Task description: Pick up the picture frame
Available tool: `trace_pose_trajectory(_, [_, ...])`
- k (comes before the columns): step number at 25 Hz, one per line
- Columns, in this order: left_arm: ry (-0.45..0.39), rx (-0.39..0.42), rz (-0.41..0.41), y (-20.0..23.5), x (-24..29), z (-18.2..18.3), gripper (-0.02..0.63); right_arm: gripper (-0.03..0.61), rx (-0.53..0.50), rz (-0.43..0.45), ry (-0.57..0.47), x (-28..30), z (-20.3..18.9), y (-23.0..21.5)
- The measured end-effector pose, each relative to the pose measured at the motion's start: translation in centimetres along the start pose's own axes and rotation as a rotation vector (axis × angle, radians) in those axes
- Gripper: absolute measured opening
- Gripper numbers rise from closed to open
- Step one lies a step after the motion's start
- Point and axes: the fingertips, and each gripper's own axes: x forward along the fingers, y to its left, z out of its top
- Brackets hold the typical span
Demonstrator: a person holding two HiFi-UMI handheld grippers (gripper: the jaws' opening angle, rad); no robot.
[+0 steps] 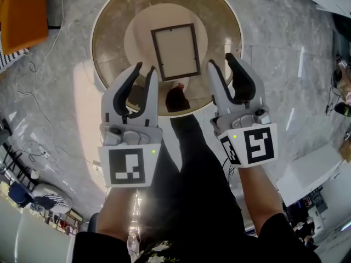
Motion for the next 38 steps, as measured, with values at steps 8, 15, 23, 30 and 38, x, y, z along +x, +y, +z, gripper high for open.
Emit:
trace_pose_trajectory(8, [0.066,-0.093,0.068,0.7,3.7,-4.1,0.098,0.146,0.001,-0.027,0.058,2.5,-4.4,-0.7])
trace_pose_trajectory(15, [0.14,-0.15,0.1,1.3,5.9,-8.5,0.098,0.146,0.018,-0.037,0.099,4.9,-8.1,-0.6])
trace_pose_trajectory(23, [0.189,-0.206,0.129,1.9,9.2,-13.3,0.102,0.146,0.039,-0.061,0.159,8.1,-13.3,-3.0])
trace_pose_trajectory(30, [0.219,-0.2,0.099,1.7,12.8,-17.8,0.128,0.146,0.044,-0.064,0.23,10.3,-17.9,-4.5])
trace_pose_trajectory(38, [0.274,-0.228,0.11,2.2,14.8,-22.0,0.132,0.146,0.07,-0.061,0.3,12.3,-22.2,-5.1])
